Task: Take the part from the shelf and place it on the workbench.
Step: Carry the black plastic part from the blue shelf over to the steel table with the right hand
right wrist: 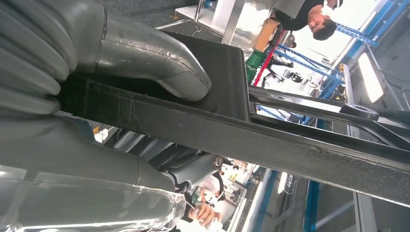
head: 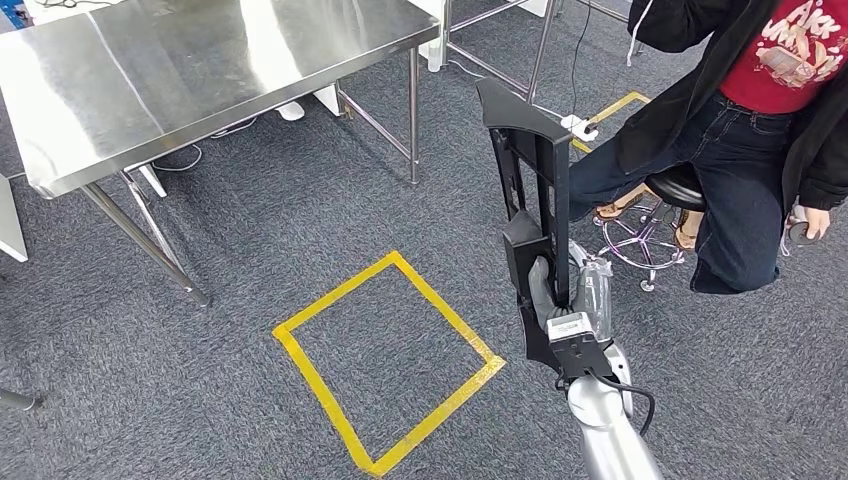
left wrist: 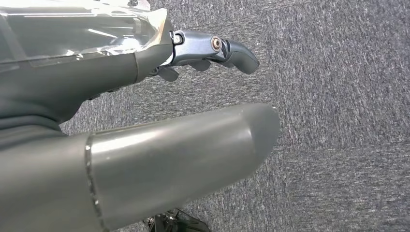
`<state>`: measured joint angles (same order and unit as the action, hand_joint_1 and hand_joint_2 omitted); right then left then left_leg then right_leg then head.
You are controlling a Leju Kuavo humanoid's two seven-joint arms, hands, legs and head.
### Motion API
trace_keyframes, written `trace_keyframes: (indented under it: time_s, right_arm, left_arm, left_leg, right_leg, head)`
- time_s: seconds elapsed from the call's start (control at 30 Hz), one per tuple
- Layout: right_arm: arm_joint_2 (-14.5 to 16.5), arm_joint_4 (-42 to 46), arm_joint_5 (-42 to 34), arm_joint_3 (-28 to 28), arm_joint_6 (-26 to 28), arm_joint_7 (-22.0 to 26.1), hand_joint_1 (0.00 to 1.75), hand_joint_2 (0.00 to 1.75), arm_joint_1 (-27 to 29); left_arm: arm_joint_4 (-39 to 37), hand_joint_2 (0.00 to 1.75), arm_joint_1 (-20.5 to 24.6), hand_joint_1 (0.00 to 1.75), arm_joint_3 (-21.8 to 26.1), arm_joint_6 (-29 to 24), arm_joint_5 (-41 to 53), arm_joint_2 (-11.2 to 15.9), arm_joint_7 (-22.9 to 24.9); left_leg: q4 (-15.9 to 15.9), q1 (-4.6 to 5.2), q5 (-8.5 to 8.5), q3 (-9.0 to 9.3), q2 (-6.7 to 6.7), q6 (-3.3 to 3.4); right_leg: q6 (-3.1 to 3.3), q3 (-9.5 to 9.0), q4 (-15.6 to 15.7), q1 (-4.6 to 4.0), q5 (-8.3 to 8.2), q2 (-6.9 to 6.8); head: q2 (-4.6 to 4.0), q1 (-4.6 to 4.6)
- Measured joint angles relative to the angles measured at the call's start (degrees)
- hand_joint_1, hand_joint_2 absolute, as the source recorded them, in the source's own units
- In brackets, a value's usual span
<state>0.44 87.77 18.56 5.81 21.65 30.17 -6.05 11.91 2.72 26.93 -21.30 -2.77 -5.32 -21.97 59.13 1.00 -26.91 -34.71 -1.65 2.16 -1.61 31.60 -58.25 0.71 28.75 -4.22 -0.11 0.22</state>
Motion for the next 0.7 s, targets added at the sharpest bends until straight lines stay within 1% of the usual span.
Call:
trace_keyframes:
  time_s: [0.03, 0.07, 0.1, 0.13, 0.17, 0.2, 0.23, 0.27, 0.3, 0.33, 0.37, 0.4, 0.43, 0.47, 0.5, 0.53, 0.57, 0.6, 0.63, 0.67, 0.7]
  right_arm:
    - [0.0, 0.1, 0.2, 0.0, 0.0, 0.0, 1.75, 1.75, -0.1]
    - [0.0, 0.2, 0.4, 0.0, 0.0, -0.1, 1.75, 1.75, -0.2]
    - [-0.1, 0.2, 0.7, 0.0, 0.0, -0.2, 1.75, 1.75, -0.3]
    - [-0.1, 0.3, 0.9, 0.0, 0.0, -0.3, 1.75, 1.75, -0.4]
    - [-0.2, 0.4, 1.2, 0.0, 0.0, -0.4, 1.75, 1.75, -0.4]
    - [-0.4, 0.4, 1.3, 0.0, 0.0, -0.6, 1.75, 1.75, -0.3]
    - [-0.5, 0.4, 1.4, 0.0, -0.1, -0.8, 1.75, 1.75, -0.1]
    - [-0.6, 0.3, 1.5, 0.0, -0.1, -1.0, 1.75, 1.75, 0.1]
    - [-0.7, 0.3, 1.5, 0.0, -0.1, -1.1, 1.75, 1.75, 0.3]
    - [-0.8, 0.3, 1.6, 0.0, -0.2, -1.1, 1.75, 1.75, 0.4]
    - [-0.8, 0.3, 1.7, 0.0, -0.3, -1.1, 1.75, 1.75, 0.4]
    - [-0.8, 0.2, 1.7, 0.0, -0.4, -1.2, 1.75, 1.75, 0.3]
    - [-0.8, 0.1, 1.8, 0.1, -0.6, -1.1, 1.75, 1.75, 0.3]
    - [-0.7, 0.0, 1.8, 0.1, -0.8, -1.1, 1.75, 1.75, 0.3]
    - [-0.7, -0.1, 1.9, 0.1, -0.9, -1.2, 1.75, 1.75, 0.2]
    - [-0.7, -0.1, 1.9, 0.1, -1.0, -1.2, 1.75, 1.75, 0.1]
    - [-0.7, -0.1, 2.0, 0.1, -1.1, -1.2, 1.75, 1.75, 0.1]
    - [-0.6, -0.1, 2.0, 0.1, -1.2, -1.1, 1.75, 1.75, 0.0]
    - [-0.6, -0.1, 2.0, 0.1, -1.2, -1.1, 1.75, 1.75, -0.1]
    - [-0.5, -0.2, 2.1, 0.1, -1.3, -1.0, 1.75, 1.75, -0.2]
    - [-0.5, -0.2, 2.1, 0.2, -1.3, -1.0, 1.75, 1.75, -0.3]
  left_arm:
    - [0.0, 0.0, 0.0, 0.0, 0.0, 0.0, 0.2, 0.1, 0.0]
    - [0.0, 0.0, 0.0, 0.0, 0.0, 0.1, 0.4, 0.2, 0.0]
    - [0.0, 0.0, -0.1, 0.0, 0.0, 0.1, 0.6, 0.2, 0.1]
    - [0.1, 0.0, 0.0, 0.0, 0.0, 0.1, 0.8, 0.2, 0.2]
    - [0.1, 0.0, 0.0, 0.0, 0.0, 0.2, 1.0, 0.2, 0.2]
    - [0.1, 0.0, 0.1, 0.0, 0.0, 0.2, 1.2, 0.2, 0.3]
    - [0.1, 0.0, 0.1, 0.0, 0.0, 0.3, 1.4, 0.2, 0.3]
    - [0.1, 0.0, 0.1, 0.0, 0.0, 0.3, 1.5, 0.1, 0.4]
    - [0.1, 0.0, 0.0, 0.0, 0.0, 0.3, 1.6, 0.0, 0.4]
    - [0.1, 0.0, -0.1, 0.0, 0.0, 0.2, 1.6, 0.0, 0.5]
    - [0.1, 0.0, -0.2, 0.0, 0.0, 0.2, 1.8, -0.1, 0.5]
    - [0.1, 0.0, -0.2, 0.0, 0.0, 0.2, 1.9, 0.1, 0.6]
    - [0.1, 0.0, -0.2, 0.0, 0.0, 0.1, 2.1, 0.1, 0.6]
    - [0.1, 0.0, -0.1, 0.0, 0.0, 0.1, 2.3, 0.1, 0.7]
    - [0.1, 0.0, -0.1, 0.0, -0.1, 0.0, 2.4, 0.2, 0.7]
    - [0.1, 0.0, -0.1, 0.0, -0.1, 0.0, 2.5, 0.1, 0.7]
    - [0.1, 0.0, 0.0, 0.0, -0.1, 0.0, 2.6, 0.1, 0.7]
    - [0.2, 0.0, 0.0, 0.0, -0.1, 0.0, 2.7, 0.1, 0.7]
    - [0.2, 0.0, 0.1, 0.0, -0.1, -0.1, 2.7, 0.1, 0.7]
    - [0.2, 0.0, 0.1, 0.0, -0.1, -0.1, 2.7, 0.1, 0.7]
    - [0.2, 0.0, 0.1, 0.0, -0.1, -0.1, 2.7, 0.1, 0.7]
  left_leg:
    - [-0.5, 0.02, -0.11, 0.22, 0.09, 0.42]
    - [-1.4, -0.15, 0.01, 0.77, 0.26, 0.87]
    - [-2.5, -0.4, 0.11, 1.62, 0.48, 1.27]
    - [-3.4, -0.68, 0.29, 2.5, 0.68, 1.55]
    - [-4.0, -0.94, 0.35, 3.21, 0.87, 1.72]
    - [-4.2, -1.02, 0.09, 3.67, 1.09, 1.84]
    - [-4.1, -1.1, -0.2, 4.05, 1.33, 1.74]
    - [-4.1, -1.22, -0.61, 4.54, 1.67, 1.54]
    - [-4.1, -1.42, -1.09, 5.14, 2.05, 1.23]
    - [-3.9, -1.74, -1.68, 5.84, 2.39, 0.79]
    - [-3.7, -2.03, -2.44, 6.45, 2.65, 0.2]
    - [-3.3, -2.21, -3.32, 6.87, 2.91, -0.49]
    - [-3.0, -2.27, -4.18, 7.1, 3.07, -1.14]
    - [-2.8, -2.23, -4.87, 7.19, 3.18, -1.65]
    - [-2.9, -2.22, -5.34, 7.36, 3.25, -1.92]
    - [-3.1, -2.33, -5.66, 7.61, 3.24, -2.04]
    - [-3.0, -2.47, -5.86, 7.93, 3.08, -2.13]
    - [-2.2, -2.59, -6.15, 7.74, 2.77, -2.23]
    - [0.0, -2.66, -6.72, 6.63, 2.41, -2.35]
    - [3.5, -2.66, -7.55, 4.45, 2.05, -2.42]
    - [8.0, -2.63, -8.48, 1.15, 1.84, -2.38]
  right_leg:
    - [-0.24, -0.25, 0.4, 0.09, -0.04, -0.12]
    - [-0.47, -0.42, 0.6, 0.22, -0.15, 0.05]
    - [-0.49, -0.18, 0.1, 0.09, 0.07, 0.75]
    - [-0.41, 0.66, -1.7, 0.02, 0.58, 1.68]
    - [-0.24, 2.35, -4.9, 0.1, 1.43, 2.72]
    - [-0.1, 4.63, -8.8, 0.17, 2.63, 3.5]
    - [-0.18, 6.92, -12.4, 0.33, 3.47, 3.82]
    - [-0.53, 8.63, -14.5, 0.56, 3.57, 3.92]
    - [-1.17, 9.25, -14.4, 0.86, 2.67, 3.96]
    - [-2.08, 8.55, -11.8, 1.23, 0.75, 3.95]
    - [-3.1, 6.99, -7.6, 1.68, -1.49, 3.91]
    - [-3.76, 5.4, -4.1, 1.86, -2.93, 3.97]
    - [-3.69, 4.11, -1.6, 1.94, -3.56, 4.05]
    - [-3.13, 3.47, -0.7, 1.91, -3.32, 4.13]
    - [-2.15, 3.32, -0.9, 1.7, -2.54, 4.26]
    - [-1.17, 3.07, -1.0, 1.7, -2.04, 4.34]
    - [-0.51, 2.72, -1.0, 1.65, -1.56, 4.43]
    - [0.05, 2.1, -0.9, 1.57, -1.02, 4.48]
    - [0.49, 1.27, -0.7, 1.46, -0.45, 4.51]
    - [0.82, 0.35, -0.4, 1.26, 0.16, 4.49]
    - [1.07, -0.61, -0.2, 1.0, 0.85, 4.44]
  head:
    - [0.01, -0.02]
    - [0.01, 0.04]
    - [0.01, 0.07]
    - [0.01, 0.15]
    - [0.0, 0.22]
    - [0.0, 0.23]
    - [0.0, 0.28]
    - [0.0, 0.27]
    - [0.0, 0.27]
    - [0.0, 0.27]
    - [0.0, 0.29]
    - [0.0, 0.44]
    - [0.0, 0.52]
    - [0.0, 0.5]
    - [0.0, 0.43]
    - [0.0, 0.23]
    - [0.0, 0.09]
    - [0.0, -0.04]
    - [0.0, -0.14]
    - [0.0, -0.26]
    - [0.0, -0.35]
